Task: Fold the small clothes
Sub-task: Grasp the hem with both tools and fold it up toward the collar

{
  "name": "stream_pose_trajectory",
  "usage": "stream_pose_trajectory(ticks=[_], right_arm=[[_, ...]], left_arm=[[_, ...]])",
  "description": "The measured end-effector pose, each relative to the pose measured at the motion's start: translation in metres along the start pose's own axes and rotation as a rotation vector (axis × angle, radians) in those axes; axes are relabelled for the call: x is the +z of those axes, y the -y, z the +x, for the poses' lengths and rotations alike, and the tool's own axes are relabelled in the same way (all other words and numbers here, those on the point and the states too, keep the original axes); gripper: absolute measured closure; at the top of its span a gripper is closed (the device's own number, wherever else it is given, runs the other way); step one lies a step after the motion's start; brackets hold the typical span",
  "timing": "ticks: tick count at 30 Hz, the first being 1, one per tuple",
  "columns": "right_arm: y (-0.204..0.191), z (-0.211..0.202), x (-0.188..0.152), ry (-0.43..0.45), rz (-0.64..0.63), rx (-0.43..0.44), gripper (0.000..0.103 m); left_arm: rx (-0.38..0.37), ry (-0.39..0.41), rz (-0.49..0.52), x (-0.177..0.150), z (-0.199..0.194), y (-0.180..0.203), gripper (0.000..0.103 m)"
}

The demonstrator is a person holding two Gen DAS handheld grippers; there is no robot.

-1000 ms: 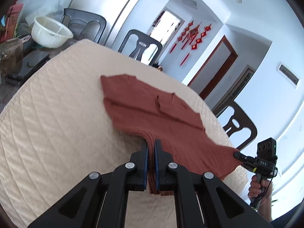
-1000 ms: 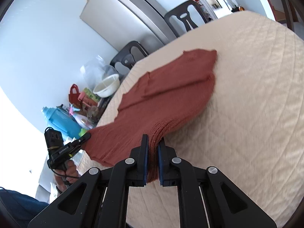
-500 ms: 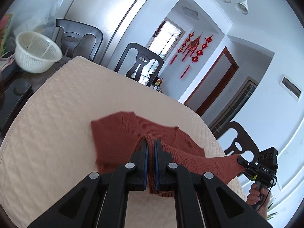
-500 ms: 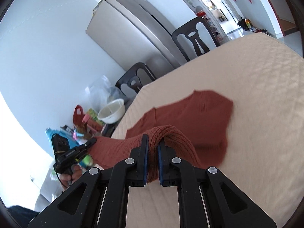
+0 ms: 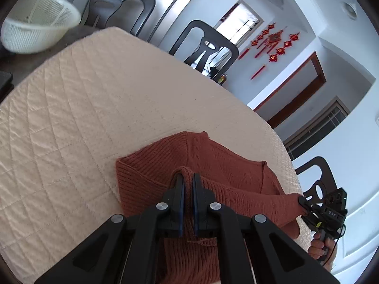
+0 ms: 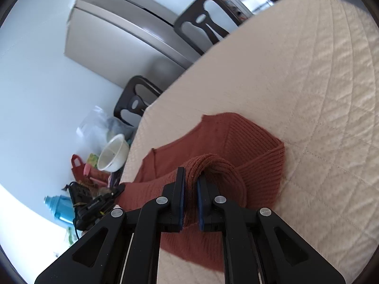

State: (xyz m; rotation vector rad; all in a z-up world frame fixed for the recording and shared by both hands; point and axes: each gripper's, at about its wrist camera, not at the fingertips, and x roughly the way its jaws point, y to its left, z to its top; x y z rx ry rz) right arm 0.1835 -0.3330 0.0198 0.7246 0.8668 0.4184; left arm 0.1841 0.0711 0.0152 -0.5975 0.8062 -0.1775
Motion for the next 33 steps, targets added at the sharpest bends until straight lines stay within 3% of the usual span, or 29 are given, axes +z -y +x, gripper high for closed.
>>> stream_pose_trajectory(ticks=[10, 12, 14, 15, 16, 19, 23, 28, 33], right_arm=[[0.019, 0.028, 0.029, -0.027, 0.085, -0.022, 0.090], [0.016, 0.028, 0.034, -0.014, 0.077, -0.010, 0.084], [0.012, 0.026, 0.039, 0.008, 0.058, -0.009, 0.062], [0.010, 0.022, 0.041, 0.029, 0.049, -0.012, 0.060], [0.008, 0.020, 0.042, 0.043, 0.043, -0.006, 0.060], [0.004, 0.007, 0.043, 0.083, 0.005, 0.003, 0.060], [-0.005, -0.001, 0.031, 0.070, -0.087, -0.076, 0.060], [-0.011, 0.014, 0.017, -0.002, -0.192, -0.168, 0.060], [-0.005, 0.035, 0.031, -0.041, -0.216, -0.236, 0.060]], left_arm=[[0.020, -0.034, -0.045, 0.015, 0.024, -0.005, 0.095], [0.013, -0.032, -0.054, 0.018, 0.026, -0.005, 0.094], [0.038, -0.011, -0.058, 0.022, 0.023, -0.004, 0.082], [0.047, 0.005, -0.065, 0.024, 0.020, -0.006, 0.077], [0.046, 0.024, -0.071, 0.026, 0.015, -0.007, 0.072], [0.091, 0.068, -0.071, 0.026, 0.002, -0.010, 0.071], [0.123, 0.074, -0.004, 0.016, -0.008, -0.004, 0.071], [0.160, 0.028, 0.128, 0.003, 0.003, 0.014, 0.065], [0.201, -0.049, 0.160, 0.017, 0.034, 0.022, 0.065]])
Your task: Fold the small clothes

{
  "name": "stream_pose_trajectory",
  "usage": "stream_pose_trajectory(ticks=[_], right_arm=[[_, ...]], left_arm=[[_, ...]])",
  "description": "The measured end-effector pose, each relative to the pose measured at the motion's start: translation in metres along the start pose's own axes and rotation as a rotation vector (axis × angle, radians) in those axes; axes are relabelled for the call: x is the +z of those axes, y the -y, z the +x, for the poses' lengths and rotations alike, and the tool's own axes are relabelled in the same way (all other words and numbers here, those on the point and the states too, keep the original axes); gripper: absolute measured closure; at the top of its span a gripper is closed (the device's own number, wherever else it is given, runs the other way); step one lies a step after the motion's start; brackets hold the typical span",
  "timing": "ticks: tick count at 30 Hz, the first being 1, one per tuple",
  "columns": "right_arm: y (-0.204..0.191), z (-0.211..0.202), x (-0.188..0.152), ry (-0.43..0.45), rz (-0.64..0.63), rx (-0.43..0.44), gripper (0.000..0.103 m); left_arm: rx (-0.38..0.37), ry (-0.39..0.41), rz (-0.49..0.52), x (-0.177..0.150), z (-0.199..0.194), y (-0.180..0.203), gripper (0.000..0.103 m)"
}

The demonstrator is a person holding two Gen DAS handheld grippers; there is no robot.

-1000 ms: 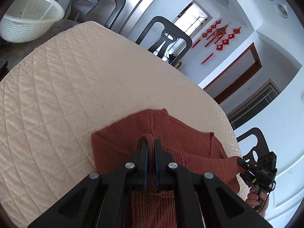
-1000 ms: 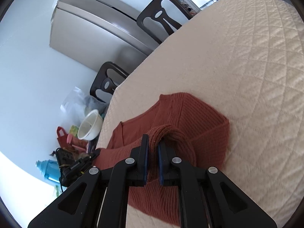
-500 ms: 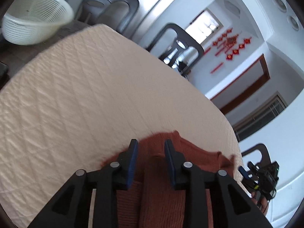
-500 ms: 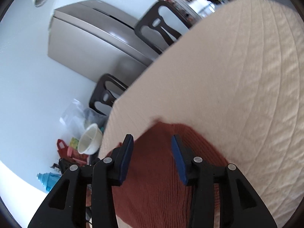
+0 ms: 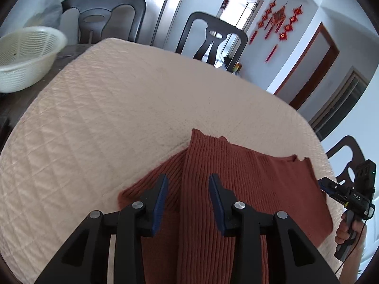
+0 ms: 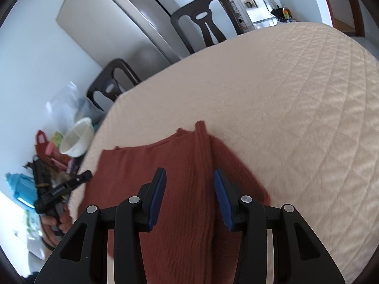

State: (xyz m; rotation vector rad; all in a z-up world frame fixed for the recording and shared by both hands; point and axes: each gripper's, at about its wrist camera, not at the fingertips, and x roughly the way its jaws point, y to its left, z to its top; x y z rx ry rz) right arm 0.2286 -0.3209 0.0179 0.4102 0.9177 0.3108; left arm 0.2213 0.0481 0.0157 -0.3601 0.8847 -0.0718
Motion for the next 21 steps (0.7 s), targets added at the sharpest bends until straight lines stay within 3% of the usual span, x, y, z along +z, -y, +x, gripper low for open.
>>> stream_pose_trajectory(ticks=[1, 3, 5, 6, 7, 11, 15, 19, 21], right_arm=[[0.001, 0.007, 0.004, -0.016, -0.010, -0.017, 0.062], [0.001, 0.014, 0.005, -0.040, -0.029, -0.047, 0.082], [0.000, 0.018, 0.005, -0.055, -0.053, -0.070, 0.096], [-0.001, 0.016, 0.005, -0.050, -0.057, -0.069, 0.096], [-0.002, 0.012, 0.006, -0.037, -0.066, -0.066, 0.096], [0.002, 0.003, 0.011, 0.018, -0.052, -0.047, 0.096], [0.013, 0.020, 0.012, -0.025, -0.017, -0.055, 0.096], [0.012, 0.012, 0.013, -0.006, 0.004, -0.042, 0.093], [0.005, -0.001, 0.011, 0.023, -0.021, -0.080, 0.093]], left_arm=[[-0.002, -0.017, 0.005, 0.003, 0.006, 0.002, 0.065], [0.001, -0.042, 0.011, 0.006, 0.016, 0.006, 0.067], [0.011, -0.042, 0.032, 0.006, 0.019, 0.010, 0.088], [0.004, -0.035, 0.041, 0.004, 0.017, 0.012, 0.088], [0.007, -0.019, 0.051, 0.003, 0.014, 0.014, 0.096], [0.007, 0.037, 0.031, 0.002, 0.002, 0.009, 0.096], [0.028, 0.021, 0.007, -0.003, 0.010, 0.002, 0.096], [0.017, 0.026, -0.016, -0.004, 0.007, -0.003, 0.095], [0.031, 0.037, -0.014, -0.005, -0.001, -0.003, 0.094]])
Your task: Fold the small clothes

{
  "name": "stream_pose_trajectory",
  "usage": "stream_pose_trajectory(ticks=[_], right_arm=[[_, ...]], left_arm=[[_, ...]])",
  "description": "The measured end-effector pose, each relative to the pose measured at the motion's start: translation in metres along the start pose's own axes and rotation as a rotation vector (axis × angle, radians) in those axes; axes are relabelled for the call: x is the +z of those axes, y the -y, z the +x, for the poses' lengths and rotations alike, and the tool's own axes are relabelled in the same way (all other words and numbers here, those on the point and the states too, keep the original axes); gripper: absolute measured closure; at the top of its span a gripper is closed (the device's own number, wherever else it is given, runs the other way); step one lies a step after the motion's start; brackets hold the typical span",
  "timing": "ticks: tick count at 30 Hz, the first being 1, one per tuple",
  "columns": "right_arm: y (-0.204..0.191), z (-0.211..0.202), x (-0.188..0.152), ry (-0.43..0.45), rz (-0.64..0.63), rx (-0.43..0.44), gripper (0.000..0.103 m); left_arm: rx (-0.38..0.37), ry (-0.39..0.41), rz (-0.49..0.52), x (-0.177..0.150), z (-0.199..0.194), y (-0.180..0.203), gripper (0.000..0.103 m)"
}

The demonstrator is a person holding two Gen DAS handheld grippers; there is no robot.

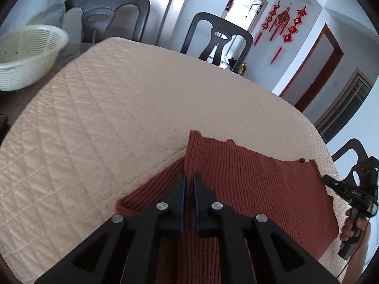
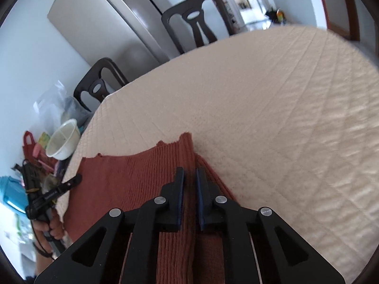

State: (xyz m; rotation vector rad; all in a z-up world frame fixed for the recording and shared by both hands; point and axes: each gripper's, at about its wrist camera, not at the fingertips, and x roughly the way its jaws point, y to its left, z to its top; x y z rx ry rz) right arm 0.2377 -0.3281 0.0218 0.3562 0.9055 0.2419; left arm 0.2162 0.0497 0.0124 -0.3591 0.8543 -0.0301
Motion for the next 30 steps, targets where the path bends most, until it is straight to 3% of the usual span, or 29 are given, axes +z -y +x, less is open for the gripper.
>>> stream_pose_trajectory(ticks=[3, 5, 9, 13, 16, 19, 23, 26, 30], right_arm=[[-0.015, -0.025, -0.012, 0.040, -0.051, -0.005, 0.085], [-0.031, -0.042, -0.029, 0.055, -0.104, 0.002, 0.072], [-0.059, -0.050, -0.062, 0.029, -0.193, 0.014, 0.071], [-0.084, -0.044, -0.090, 0.007, -0.294, -0.017, 0.071], [-0.083, -0.026, -0.104, -0.053, -0.323, -0.085, 0.074], [-0.085, -0.032, -0.106, -0.034, -0.326, -0.107, 0.074], [-0.095, -0.045, -0.111, 0.005, -0.354, -0.100, 0.074], [-0.100, -0.038, -0.119, -0.012, -0.370, -0.084, 0.074], [-0.094, -0.029, -0.127, -0.041, -0.366, -0.096, 0.074]], left_arm=[[0.003, 0.042, 0.005, -0.004, -0.023, 0.001, 0.094], [0.004, 0.073, 0.027, -0.012, -0.043, 0.007, 0.094], [-0.051, 0.076, 0.109, -0.037, -0.063, 0.034, 0.086], [-0.114, 0.021, 0.197, -0.066, -0.059, 0.067, 0.085], [-0.093, -0.042, 0.270, -0.088, -0.041, 0.083, 0.085], [-0.051, -0.025, 0.326, -0.098, -0.045, 0.093, 0.085], [-0.105, -0.014, 0.322, -0.100, -0.058, 0.108, 0.084], [-0.139, -0.032, 0.329, -0.103, -0.051, 0.122, 0.084], [-0.122, -0.073, 0.347, -0.112, -0.034, 0.129, 0.084]])
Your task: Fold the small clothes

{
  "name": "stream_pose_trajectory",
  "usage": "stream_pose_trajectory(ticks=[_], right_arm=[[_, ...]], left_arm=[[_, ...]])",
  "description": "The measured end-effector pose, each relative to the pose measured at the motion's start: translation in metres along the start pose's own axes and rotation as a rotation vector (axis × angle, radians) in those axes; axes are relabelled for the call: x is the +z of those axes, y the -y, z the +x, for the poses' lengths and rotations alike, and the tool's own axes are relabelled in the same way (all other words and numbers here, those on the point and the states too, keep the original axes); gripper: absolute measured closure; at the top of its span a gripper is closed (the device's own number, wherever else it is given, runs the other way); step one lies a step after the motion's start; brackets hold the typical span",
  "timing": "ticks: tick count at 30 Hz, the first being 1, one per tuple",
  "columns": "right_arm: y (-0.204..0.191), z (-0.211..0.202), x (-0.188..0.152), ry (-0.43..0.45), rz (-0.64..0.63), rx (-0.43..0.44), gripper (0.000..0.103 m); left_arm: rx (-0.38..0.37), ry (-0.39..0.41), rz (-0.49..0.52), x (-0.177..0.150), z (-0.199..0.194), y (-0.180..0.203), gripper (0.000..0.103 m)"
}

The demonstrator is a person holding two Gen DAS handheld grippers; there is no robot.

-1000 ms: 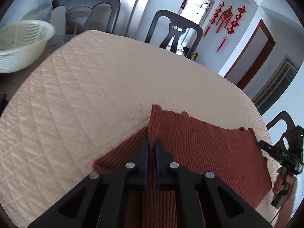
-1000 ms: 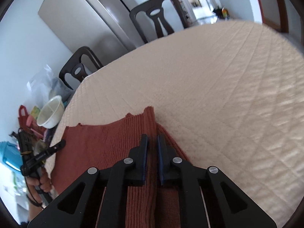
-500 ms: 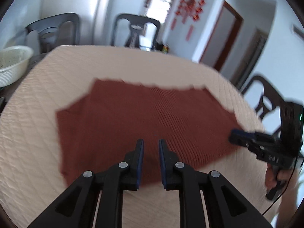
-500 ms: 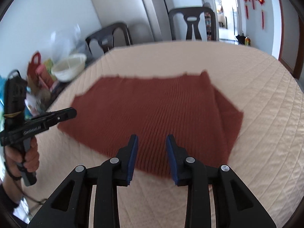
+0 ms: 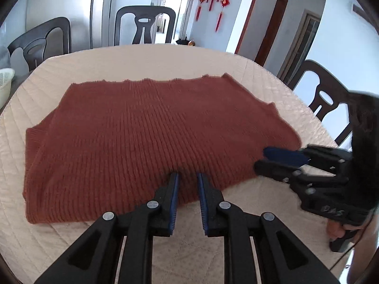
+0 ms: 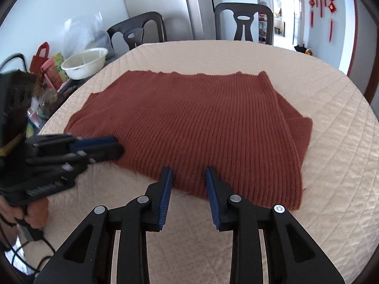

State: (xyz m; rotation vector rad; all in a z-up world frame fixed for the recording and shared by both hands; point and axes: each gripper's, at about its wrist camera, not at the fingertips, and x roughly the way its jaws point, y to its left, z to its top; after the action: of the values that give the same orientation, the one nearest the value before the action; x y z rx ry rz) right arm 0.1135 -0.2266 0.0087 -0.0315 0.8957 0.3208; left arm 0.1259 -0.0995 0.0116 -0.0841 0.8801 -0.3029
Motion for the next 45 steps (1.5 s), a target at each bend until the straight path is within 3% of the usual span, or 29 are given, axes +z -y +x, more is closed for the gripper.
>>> stream_pose_trajectory(ticks=[7, 10, 12, 15, 18, 22, 25, 45], right_arm=[[0.013, -0.025, -0.003, 0.055, 0.032, -0.040, 0.074], [0.034, -0.021, -0.009, 0.028, 0.083, -0.094, 0.076], [0.042, -0.022, -0.011, 0.031, 0.114, -0.062, 0.077], [0.039, -0.028, -0.009, 0.042, 0.102, -0.071, 0.077], [0.038, -0.037, -0.008, 0.069, 0.102, -0.070, 0.077], [0.052, -0.032, -0.011, 0.053, 0.149, -0.112, 0.078], [0.060, -0.029, -0.013, 0.055, 0.178, -0.100, 0.082], [0.060, -0.028, -0.014, 0.047, 0.171, -0.115, 0.082]], left_arm=[[0.031, 0.023, -0.005, -0.002, -0.017, -0.003, 0.084], [0.080, 0.053, -0.061, -0.004, -0.029, -0.028, 0.084], [0.113, 0.047, -0.100, -0.007, -0.030, -0.045, 0.084], [0.099, 0.048, -0.156, -0.012, -0.039, -0.065, 0.084], [0.141, 0.106, -0.184, -0.014, -0.056, -0.081, 0.084], [0.156, 0.073, -0.260, -0.023, -0.050, -0.106, 0.084], [0.121, 0.085, -0.288, -0.031, -0.050, -0.111, 0.084], [0.188, 0.071, -0.238, -0.030, -0.048, -0.103, 0.084]])
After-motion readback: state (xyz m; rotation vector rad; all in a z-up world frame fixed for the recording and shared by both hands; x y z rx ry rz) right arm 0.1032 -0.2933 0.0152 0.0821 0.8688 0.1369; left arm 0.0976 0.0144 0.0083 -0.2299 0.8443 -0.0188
